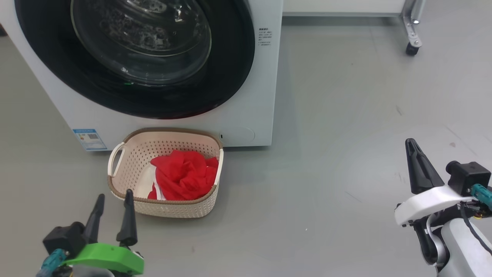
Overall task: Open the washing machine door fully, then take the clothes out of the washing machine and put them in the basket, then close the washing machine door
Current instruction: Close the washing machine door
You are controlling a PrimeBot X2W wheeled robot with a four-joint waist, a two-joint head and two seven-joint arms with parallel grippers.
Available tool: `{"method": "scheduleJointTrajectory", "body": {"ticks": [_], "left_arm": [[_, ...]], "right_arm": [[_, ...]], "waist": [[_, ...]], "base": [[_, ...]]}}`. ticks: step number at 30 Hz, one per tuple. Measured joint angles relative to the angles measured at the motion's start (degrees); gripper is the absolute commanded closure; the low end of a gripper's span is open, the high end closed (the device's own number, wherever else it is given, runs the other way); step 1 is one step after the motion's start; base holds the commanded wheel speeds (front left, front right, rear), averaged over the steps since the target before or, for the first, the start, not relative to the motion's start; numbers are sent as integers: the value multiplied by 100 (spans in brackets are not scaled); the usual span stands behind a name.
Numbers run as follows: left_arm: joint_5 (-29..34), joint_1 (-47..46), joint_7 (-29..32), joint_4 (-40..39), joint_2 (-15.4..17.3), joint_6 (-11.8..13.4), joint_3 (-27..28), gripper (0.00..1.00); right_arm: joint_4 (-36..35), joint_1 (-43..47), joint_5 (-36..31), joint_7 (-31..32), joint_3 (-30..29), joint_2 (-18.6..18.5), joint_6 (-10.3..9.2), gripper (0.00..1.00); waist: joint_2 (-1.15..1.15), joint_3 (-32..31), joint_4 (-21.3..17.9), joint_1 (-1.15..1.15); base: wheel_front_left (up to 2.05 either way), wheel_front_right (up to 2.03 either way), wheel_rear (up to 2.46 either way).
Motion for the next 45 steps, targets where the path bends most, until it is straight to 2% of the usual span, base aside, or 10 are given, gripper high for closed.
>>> {"method": "scheduleJointTrajectory", "body": {"ticks": [6,7,8,9,26,45], "left_arm": [[16,34,0,-188,-4,0,160,0],[41,54,0,-194,-5,0,152,0],[53,82,0,-198,-5,0,140,0],[66,104,0,-198,-5,0,122,0],[236,274,0,-307,-13,0,44,0],[188,308,0,-333,-29,0,33,0]], "right_arm": [[-438,412,-169,0,-109,-12,-1,100],[-472,502,-172,0,-132,4,-3,60],[-516,597,-187,0,-159,22,-10,13],[-557,681,-207,0,-192,41,-11,0],[-1128,1263,-521,0,-413,221,-48,0],[-1346,1516,-677,0,-573,365,-41,0]], "waist": [[0,-182,-149,0],[0,-198,-161,0],[0,-212,-171,0],[0,-222,-176,0],[0,-286,-158,0],[0,-314,-131,0]], "base": [[0,0,0],[0,0,0],[0,0,0],[0,0,0],[0,0,0],[0,0,0]]}}
